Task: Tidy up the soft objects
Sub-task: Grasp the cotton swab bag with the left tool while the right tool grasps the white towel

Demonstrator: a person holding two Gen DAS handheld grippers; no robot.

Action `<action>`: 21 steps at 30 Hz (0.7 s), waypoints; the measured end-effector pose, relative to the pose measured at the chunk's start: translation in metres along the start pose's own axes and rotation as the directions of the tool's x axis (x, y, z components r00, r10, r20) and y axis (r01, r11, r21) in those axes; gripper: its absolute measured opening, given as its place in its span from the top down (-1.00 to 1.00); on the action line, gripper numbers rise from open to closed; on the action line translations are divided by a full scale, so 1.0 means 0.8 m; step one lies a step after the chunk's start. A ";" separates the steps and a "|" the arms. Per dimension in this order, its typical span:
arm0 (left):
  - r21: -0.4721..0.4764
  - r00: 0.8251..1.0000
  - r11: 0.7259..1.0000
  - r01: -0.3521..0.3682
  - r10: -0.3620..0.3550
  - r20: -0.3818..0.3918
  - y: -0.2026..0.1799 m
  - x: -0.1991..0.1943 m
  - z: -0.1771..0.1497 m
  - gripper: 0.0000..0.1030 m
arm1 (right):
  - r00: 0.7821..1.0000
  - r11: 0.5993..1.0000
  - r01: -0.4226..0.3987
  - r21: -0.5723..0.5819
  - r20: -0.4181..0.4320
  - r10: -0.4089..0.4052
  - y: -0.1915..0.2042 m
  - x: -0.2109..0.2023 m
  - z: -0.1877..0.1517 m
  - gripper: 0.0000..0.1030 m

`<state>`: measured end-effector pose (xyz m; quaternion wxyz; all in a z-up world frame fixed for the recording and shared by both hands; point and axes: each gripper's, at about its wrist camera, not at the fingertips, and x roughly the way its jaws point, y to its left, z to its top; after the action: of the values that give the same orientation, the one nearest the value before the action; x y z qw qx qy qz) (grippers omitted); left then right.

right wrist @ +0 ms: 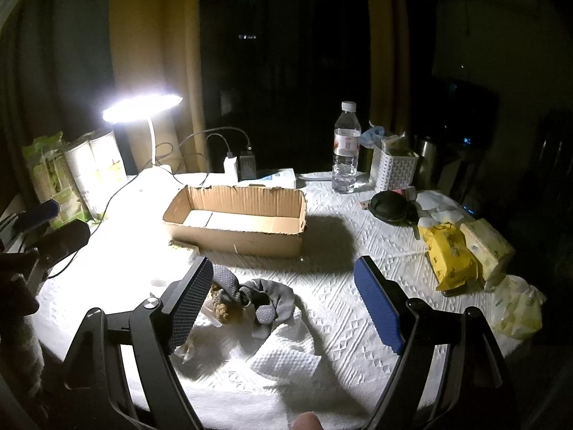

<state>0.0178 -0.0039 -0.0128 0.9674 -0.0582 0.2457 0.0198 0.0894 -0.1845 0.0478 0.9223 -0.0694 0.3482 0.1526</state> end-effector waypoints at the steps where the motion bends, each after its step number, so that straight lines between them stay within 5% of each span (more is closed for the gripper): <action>1: -0.001 1.000 1.000 0.000 0.000 -0.003 0.000 0.002 0.000 -0.98 | 1.000 1.000 0.001 -0.003 0.000 -0.001 0.000 0.001 0.000 -0.62; 11: -0.002 0.993 1.000 -0.006 0.006 -0.120 0.011 0.044 -0.033 -0.98 | 0.997 0.999 0.023 -0.025 -0.073 -0.025 -0.024 0.033 -0.033 -0.62; 21: 0.009 0.955 1.000 0.016 -0.013 -0.298 0.005 0.104 -0.099 -0.97 | 0.980 1.000 -0.016 -0.019 -0.199 0.012 -0.030 0.072 -0.090 -0.62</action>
<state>0.0528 -0.0091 -0.1222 0.9198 -0.0568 0.3883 0.0024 0.0933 -0.2104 -0.0437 0.8812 -0.0910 0.4374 0.1549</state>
